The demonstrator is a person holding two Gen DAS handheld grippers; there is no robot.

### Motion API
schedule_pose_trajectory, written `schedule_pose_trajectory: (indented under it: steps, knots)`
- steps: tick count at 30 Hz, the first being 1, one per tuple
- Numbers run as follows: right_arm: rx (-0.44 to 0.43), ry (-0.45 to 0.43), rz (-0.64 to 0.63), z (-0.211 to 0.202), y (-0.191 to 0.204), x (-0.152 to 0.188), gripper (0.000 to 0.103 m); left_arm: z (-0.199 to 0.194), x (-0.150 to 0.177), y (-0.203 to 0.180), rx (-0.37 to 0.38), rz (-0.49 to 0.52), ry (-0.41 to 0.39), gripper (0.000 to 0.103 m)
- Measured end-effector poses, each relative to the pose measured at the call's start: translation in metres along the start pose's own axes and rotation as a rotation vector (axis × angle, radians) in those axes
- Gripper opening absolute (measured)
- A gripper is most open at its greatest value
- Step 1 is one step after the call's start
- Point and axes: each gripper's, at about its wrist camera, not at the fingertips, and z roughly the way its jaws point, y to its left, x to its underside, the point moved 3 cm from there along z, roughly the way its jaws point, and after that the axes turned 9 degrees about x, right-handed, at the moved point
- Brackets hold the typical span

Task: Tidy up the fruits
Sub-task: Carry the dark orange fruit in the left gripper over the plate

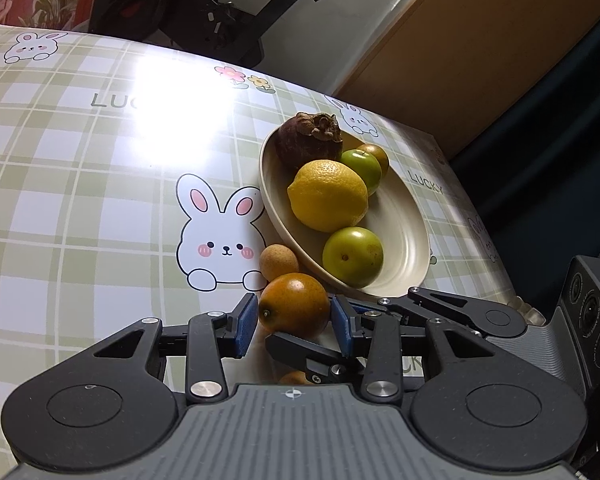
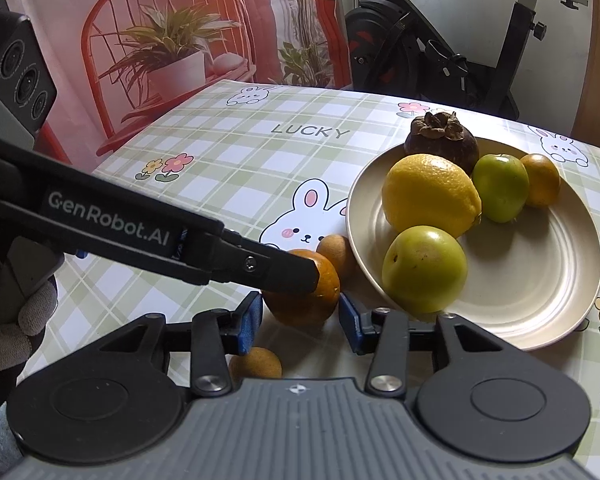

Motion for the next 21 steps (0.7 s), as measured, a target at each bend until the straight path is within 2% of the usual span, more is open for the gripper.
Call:
schedule_pose_trajectory:
  steps: [13,21]
  knots:
    - [0.001,-0.100,0.044,-0.035,-0.009,-0.002,0.045,-0.015,-0.006,-0.044,-0.029,0.129,-0.018,0.042]
    - [0.008,-0.175,0.088,-0.058,-0.028,-0.005,0.045,-0.011,-0.017,-0.081,-0.054,0.213,-0.028,0.042]
